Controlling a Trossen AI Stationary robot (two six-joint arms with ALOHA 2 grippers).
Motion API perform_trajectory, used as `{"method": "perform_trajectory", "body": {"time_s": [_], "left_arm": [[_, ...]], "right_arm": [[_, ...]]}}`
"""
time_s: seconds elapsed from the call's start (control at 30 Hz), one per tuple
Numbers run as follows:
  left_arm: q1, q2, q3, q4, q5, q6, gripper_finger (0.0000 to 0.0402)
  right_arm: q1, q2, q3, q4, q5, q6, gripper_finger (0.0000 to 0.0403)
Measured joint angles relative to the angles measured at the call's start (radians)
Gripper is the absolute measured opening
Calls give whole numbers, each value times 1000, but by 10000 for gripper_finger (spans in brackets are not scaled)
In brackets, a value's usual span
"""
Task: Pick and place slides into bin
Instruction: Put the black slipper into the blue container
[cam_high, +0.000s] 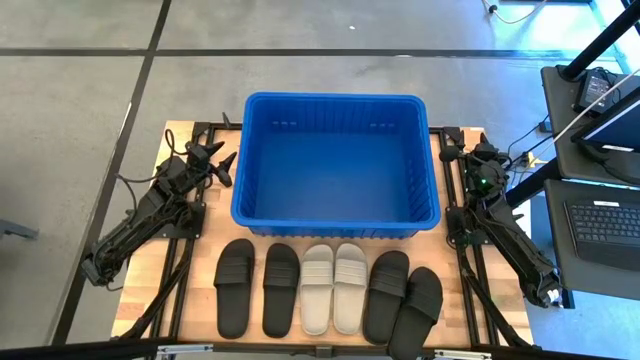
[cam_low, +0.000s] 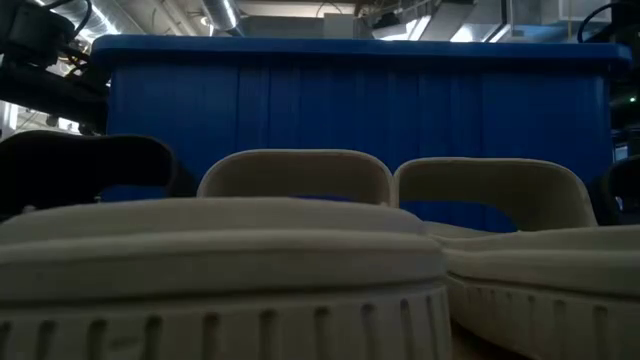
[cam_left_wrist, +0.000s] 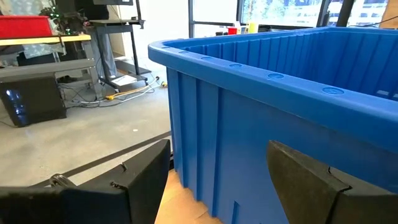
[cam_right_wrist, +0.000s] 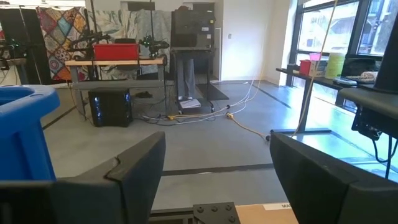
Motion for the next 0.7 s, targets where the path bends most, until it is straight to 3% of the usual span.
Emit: {"method": "perform_trajectory", "body": {"time_s": [0.53, 0.7], "left_arm": [[0, 0, -1, 6, -12, 6, 260], [0, 0, -2, 106, -1, 7, 260]], "right_arm": [[0, 0, 0, -5, 0, 4, 289], [0, 0, 0, -5, 0, 33, 289]]}}
